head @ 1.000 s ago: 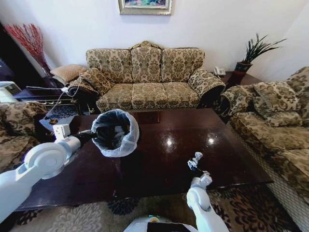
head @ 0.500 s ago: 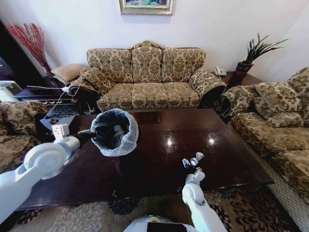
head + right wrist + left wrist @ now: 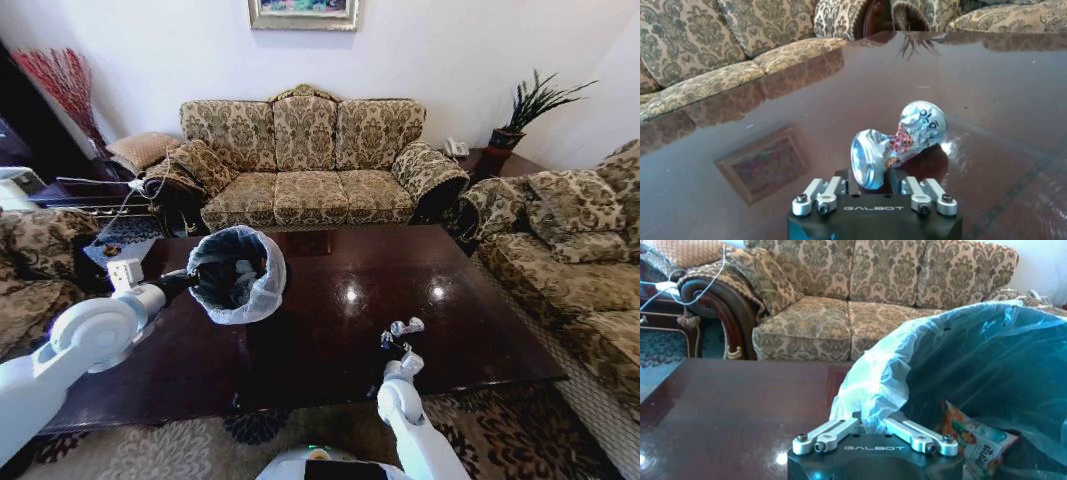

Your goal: Move to the front of the table and place the trash on the table into the trash bin.

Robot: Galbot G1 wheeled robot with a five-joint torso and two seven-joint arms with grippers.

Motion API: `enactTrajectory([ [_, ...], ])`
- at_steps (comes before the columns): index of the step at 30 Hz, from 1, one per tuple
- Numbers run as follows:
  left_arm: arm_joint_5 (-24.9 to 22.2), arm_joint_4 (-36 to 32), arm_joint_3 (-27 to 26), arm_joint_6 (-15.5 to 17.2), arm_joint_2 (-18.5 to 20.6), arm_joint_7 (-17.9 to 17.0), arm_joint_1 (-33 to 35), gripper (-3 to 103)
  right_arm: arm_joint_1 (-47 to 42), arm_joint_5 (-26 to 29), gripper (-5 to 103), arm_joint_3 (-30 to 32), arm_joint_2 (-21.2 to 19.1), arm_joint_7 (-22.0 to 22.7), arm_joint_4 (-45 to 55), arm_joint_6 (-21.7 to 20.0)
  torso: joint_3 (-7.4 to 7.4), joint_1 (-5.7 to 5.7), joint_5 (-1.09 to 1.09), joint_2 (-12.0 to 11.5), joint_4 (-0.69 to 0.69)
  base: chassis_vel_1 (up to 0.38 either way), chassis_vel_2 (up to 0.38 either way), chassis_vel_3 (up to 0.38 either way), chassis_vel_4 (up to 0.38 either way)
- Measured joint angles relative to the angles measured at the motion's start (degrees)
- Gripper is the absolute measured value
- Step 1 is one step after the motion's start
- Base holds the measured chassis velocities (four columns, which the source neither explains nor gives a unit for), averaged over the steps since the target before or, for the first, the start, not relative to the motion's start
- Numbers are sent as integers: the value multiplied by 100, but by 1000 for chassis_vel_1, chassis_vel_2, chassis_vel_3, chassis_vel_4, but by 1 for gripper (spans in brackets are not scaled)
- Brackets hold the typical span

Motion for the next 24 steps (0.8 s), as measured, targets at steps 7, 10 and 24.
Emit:
enactTrajectory([
  [7,0,0,-6,0,-8,0,0,0,-10,-5,18,-16,10,-6,14,19,0,0,0,0,0,0,0,0,0],
  [10,2,0,-7,-1,-17,0,1,0,-27,-6,12,12,20,-8,15,27,0,0,0,0,0,0,0,0,0],
  [24,-29,101,1,61,194,16,-2,0,-480,-565,8,168,-203,-2297,759,1373,0,0,0,0,0,0,0,0,0],
])
